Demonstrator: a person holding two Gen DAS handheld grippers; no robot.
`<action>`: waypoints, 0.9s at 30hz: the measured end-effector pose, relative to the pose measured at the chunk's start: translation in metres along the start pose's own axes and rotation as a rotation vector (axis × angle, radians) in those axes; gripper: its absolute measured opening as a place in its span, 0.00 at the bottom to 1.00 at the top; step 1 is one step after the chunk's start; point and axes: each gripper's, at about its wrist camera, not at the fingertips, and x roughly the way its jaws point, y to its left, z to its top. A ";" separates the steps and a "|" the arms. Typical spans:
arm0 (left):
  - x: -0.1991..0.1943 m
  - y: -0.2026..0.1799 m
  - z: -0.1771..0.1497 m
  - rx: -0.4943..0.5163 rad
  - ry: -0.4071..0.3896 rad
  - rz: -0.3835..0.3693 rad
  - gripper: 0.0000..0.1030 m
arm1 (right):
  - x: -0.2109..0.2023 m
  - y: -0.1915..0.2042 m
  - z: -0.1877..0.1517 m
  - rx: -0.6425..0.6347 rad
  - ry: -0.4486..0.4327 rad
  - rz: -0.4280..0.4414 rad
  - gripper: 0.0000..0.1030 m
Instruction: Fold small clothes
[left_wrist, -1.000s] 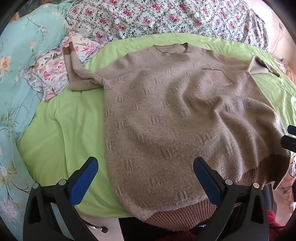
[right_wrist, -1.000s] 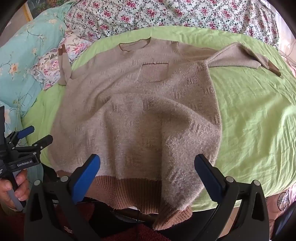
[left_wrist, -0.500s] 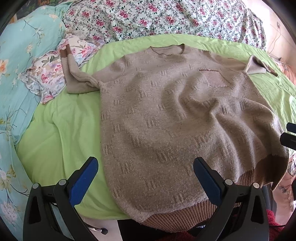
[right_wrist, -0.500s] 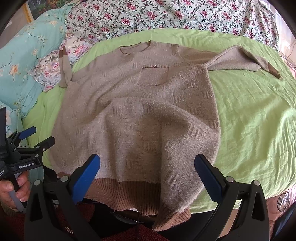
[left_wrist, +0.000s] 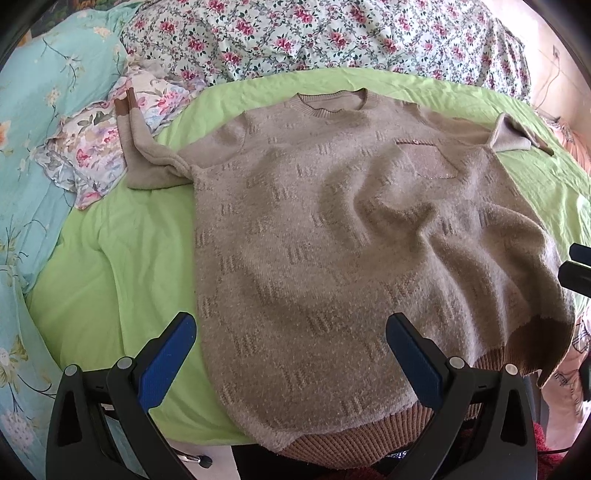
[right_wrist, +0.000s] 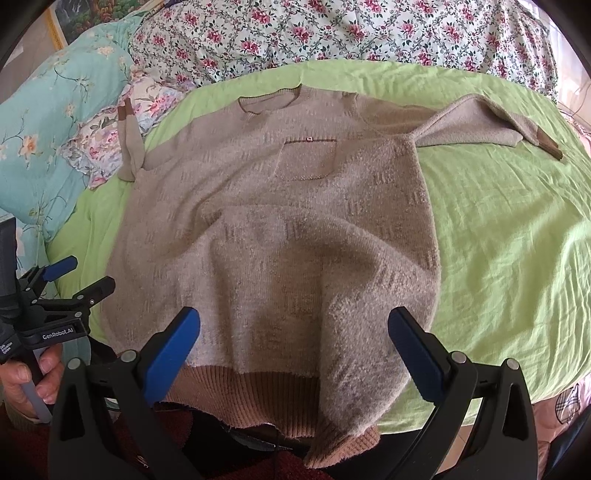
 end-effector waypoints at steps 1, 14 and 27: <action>0.001 0.001 0.001 -0.002 0.002 -0.004 1.00 | 0.000 -0.001 0.001 0.014 0.029 0.011 0.99; 0.006 -0.002 0.013 -0.007 -0.013 -0.017 1.00 | 0.003 -0.003 0.016 0.003 -0.014 -0.010 0.99; 0.019 -0.004 0.029 -0.011 -0.006 -0.025 1.00 | 0.010 -0.017 0.032 0.041 -0.016 0.001 0.99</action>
